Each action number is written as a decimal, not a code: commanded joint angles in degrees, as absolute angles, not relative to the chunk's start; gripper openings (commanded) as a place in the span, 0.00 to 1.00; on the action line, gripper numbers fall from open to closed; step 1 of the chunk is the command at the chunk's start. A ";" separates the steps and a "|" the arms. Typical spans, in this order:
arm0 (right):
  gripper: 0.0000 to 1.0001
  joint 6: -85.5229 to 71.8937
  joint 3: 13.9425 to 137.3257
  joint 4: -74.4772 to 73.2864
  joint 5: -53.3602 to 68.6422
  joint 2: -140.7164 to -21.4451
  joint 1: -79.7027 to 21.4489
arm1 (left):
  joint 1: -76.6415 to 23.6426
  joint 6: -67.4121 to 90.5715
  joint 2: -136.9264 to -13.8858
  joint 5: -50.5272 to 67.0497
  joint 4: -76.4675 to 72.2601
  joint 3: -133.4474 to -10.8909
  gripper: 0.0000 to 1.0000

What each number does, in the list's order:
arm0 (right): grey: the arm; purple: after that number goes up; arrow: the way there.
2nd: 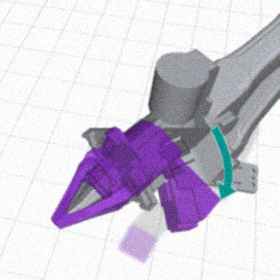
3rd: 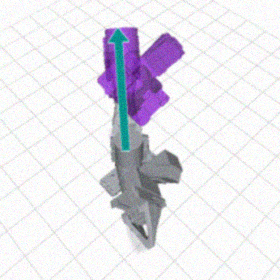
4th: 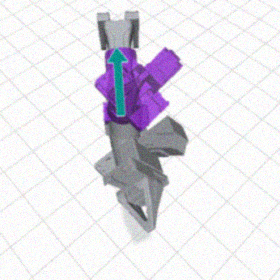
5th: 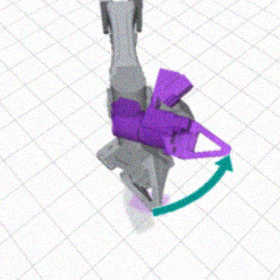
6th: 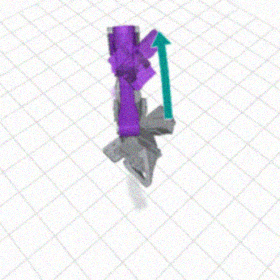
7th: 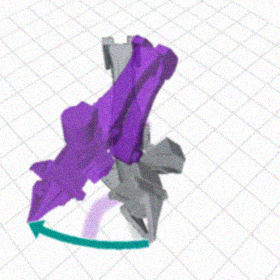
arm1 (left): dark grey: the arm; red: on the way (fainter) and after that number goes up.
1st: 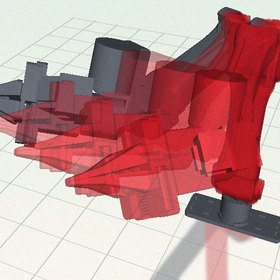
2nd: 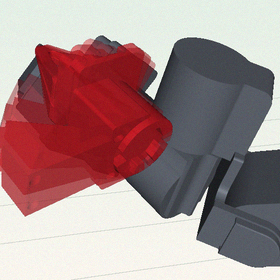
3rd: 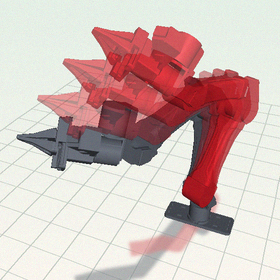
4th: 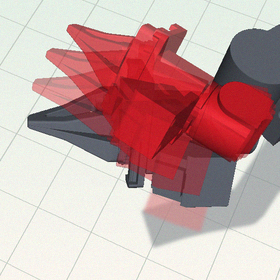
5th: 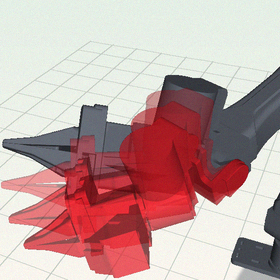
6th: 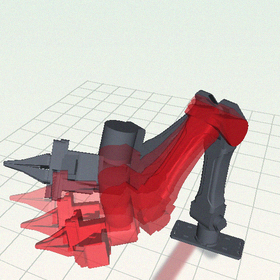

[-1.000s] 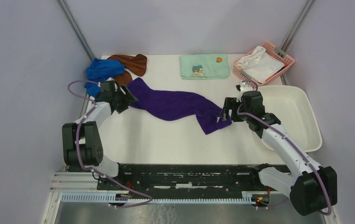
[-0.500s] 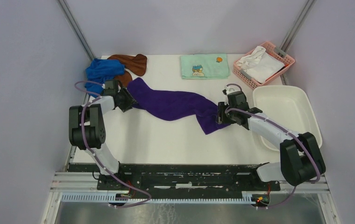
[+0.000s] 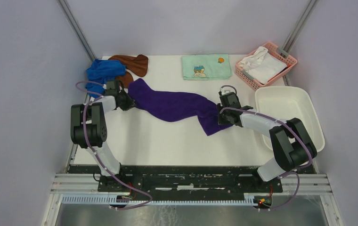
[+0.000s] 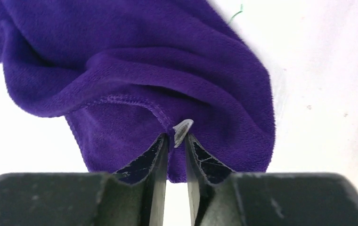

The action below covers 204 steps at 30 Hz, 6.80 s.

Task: Roll the towels
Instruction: Flatten out the towel at the center of the board.

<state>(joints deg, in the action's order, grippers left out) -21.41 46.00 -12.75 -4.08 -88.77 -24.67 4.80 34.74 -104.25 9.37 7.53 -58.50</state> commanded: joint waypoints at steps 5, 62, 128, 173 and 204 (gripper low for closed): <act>0.01 -20.94 49.75 -16.03 -17.87 -84.78 -24.74 | 5.02 31.91 -102.12 7.24 13.01 -62.21 0.03; 0.00 -14.46 76.64 -51.19 -21.76 -64.55 -24.15 | 5.37 18.01 -62.11 -12.70 37.83 -66.58 0.06; 0.79 -27.73 46.40 -29.91 0.98 -86.07 -11.69 | 9.19 23.09 -85.43 -6.20 33.44 -57.05 0.78; 0.78 -25.47 44.91 -25.84 5.74 -80.79 -11.78 | 16.76 32.87 -92.58 3.12 21.62 -51.02 0.23; 0.74 -23.35 47.89 -27.22 10.53 -82.94 -14.30 | 15.34 23.71 -82.59 -6.61 37.92 -58.37 0.43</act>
